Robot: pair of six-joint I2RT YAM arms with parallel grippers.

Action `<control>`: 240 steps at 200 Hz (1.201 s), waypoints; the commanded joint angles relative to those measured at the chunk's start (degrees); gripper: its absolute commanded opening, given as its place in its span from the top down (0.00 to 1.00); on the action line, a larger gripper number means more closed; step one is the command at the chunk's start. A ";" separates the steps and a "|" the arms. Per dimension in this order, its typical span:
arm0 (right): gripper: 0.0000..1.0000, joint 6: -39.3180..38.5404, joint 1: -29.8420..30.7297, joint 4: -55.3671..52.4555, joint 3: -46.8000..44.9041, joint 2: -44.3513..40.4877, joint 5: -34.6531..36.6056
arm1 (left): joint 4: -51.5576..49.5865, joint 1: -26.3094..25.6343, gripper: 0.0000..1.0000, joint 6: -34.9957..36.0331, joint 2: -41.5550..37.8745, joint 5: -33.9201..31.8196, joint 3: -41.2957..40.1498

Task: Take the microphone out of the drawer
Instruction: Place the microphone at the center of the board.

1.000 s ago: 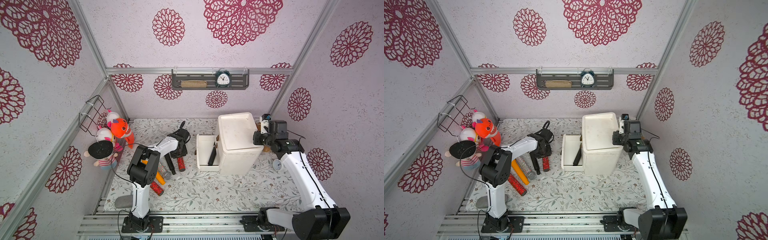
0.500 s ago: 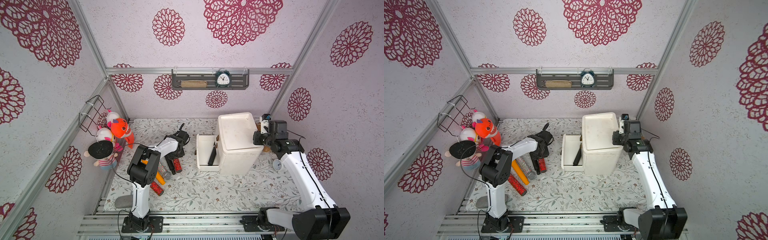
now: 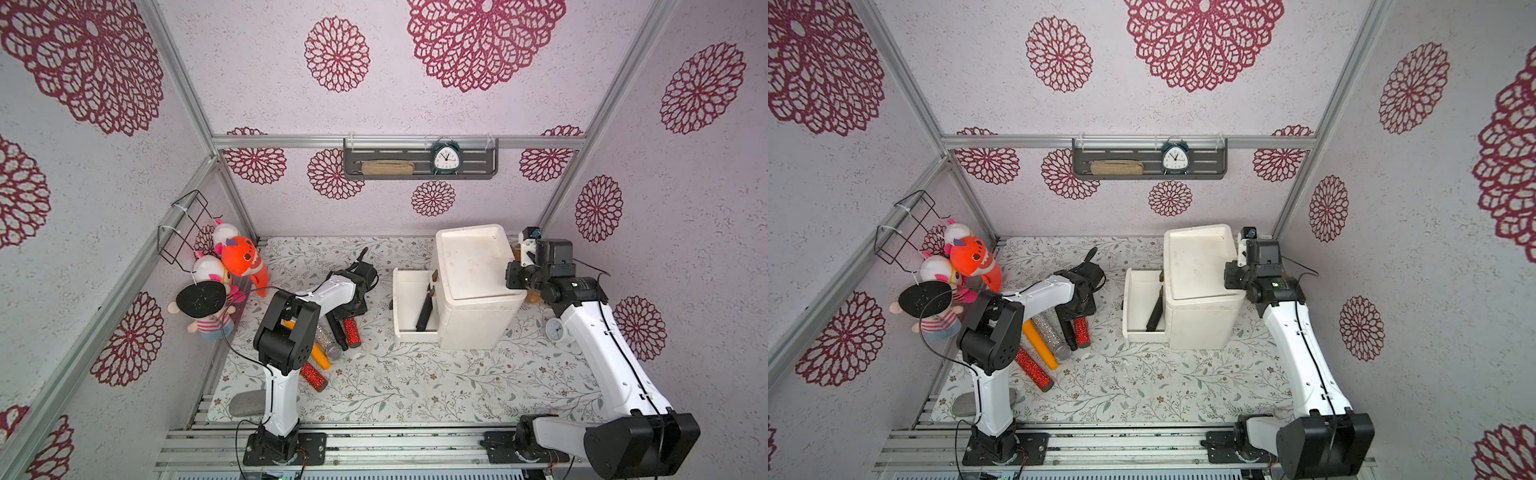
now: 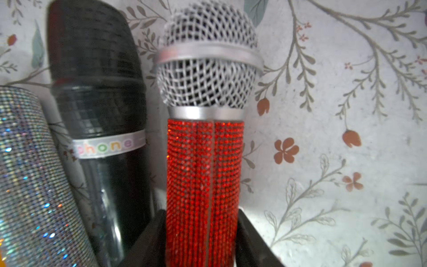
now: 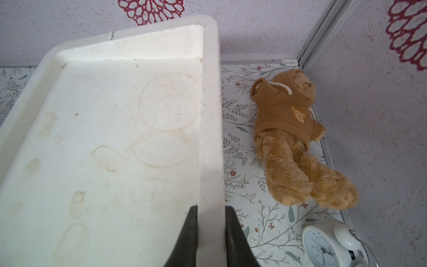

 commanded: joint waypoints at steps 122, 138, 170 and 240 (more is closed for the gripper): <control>1.00 2.39 1.11 9.97 4.64 -1.34 -0.66 | 15.17 -1.28 0.03 13.68 -15.88 19.09 -3.33; 1.00 2.38 1.25 9.98 4.71 -1.20 -0.82 | 17.56 -2.12 0.03 15.49 -16.73 21.56 -4.30; 1.00 1.82 1.30 10.23 4.29 -1.50 -1.44 | 23.76 -3.45 0.03 18.54 -18.86 26.64 -6.91; 1.00 1.68 1.32 9.37 4.63 -1.92 -2.09 | 24.24 -7.12 0.00 24.60 -15.38 36.08 -3.77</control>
